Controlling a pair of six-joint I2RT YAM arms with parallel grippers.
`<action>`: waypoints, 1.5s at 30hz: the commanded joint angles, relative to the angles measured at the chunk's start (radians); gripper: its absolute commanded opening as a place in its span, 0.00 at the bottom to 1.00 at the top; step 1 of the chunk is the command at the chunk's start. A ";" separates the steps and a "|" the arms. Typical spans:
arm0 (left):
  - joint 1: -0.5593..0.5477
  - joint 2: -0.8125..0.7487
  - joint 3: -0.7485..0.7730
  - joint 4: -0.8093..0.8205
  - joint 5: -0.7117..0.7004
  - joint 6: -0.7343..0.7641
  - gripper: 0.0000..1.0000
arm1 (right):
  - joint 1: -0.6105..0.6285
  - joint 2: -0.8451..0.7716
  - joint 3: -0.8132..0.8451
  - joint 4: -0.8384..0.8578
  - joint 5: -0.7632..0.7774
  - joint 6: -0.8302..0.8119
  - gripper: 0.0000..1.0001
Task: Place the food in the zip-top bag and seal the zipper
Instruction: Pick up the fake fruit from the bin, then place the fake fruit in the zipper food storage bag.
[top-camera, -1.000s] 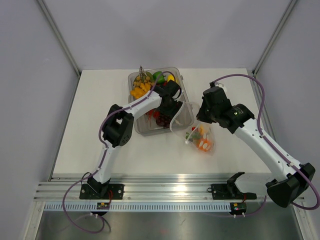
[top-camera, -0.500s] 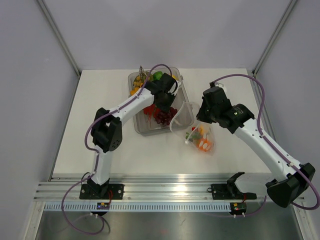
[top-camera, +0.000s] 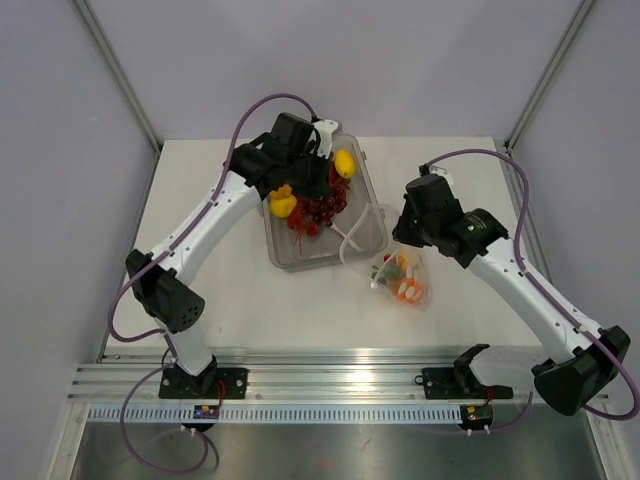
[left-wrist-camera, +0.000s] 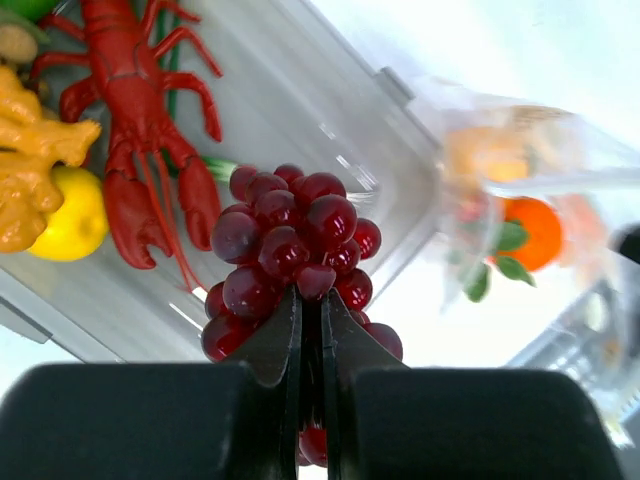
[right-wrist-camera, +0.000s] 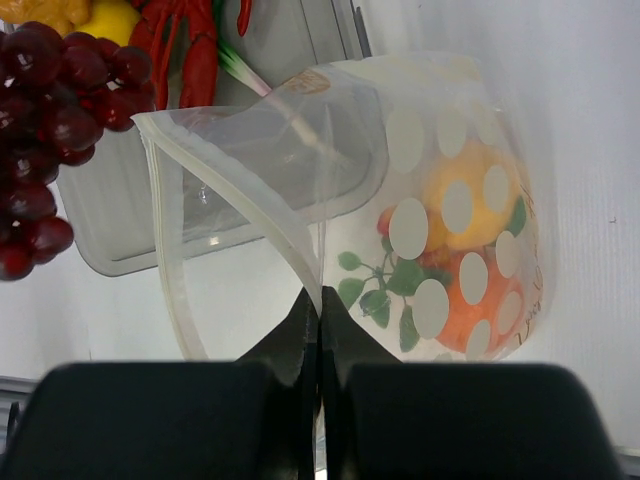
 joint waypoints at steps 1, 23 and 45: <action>-0.005 -0.081 0.067 -0.007 0.125 -0.015 0.00 | 0.004 0.005 0.010 0.060 -0.020 0.010 0.00; -0.055 -0.270 -0.059 0.133 0.474 -0.075 0.00 | 0.003 0.025 0.046 0.071 -0.032 0.005 0.00; -0.126 0.135 0.074 0.165 0.545 -0.115 0.00 | 0.004 -0.006 0.054 0.069 -0.097 0.016 0.00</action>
